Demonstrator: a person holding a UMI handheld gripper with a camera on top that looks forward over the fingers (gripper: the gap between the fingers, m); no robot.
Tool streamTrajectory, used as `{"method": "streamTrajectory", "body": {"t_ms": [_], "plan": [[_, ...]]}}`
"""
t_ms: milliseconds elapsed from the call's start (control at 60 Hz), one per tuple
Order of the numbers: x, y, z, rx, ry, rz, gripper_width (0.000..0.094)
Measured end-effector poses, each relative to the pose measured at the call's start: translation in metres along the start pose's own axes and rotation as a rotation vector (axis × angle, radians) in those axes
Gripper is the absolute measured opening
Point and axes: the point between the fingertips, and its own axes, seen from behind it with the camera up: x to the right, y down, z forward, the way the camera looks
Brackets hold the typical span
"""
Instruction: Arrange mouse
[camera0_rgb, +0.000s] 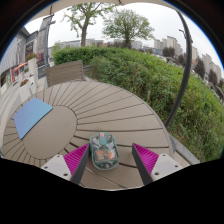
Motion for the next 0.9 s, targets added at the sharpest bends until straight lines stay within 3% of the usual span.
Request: {"method": "streamTrajectory", "body": {"t_ms": [267,300,333,383,467,533,667,900], "plan": [[-0.008,-0.002,0.002,-0.011,-0.027,0.015,0.0823],[-0.01,-0.003,0.002,-0.013,-0.038,0.012,0.0722],[-0.017,-0.004,0.004,-0.015,-0.065,0.009,0.0429],[-0.009,-0.002,0.003,-0.034,-0.018,0.007,0.039],[-0.023,-0.01,0.0,-0.04,-0.068,0.006,0.0349],[-0.024,-0.024,-0.014,-0.038,-0.049,0.006,0.0337],[-0.041,-0.093,-0.042,0.044,-0.024,-0.016,0.0322],[-0.201,-0.173,-0.049,0.106,-0.136,0.03,0.0323]]}}
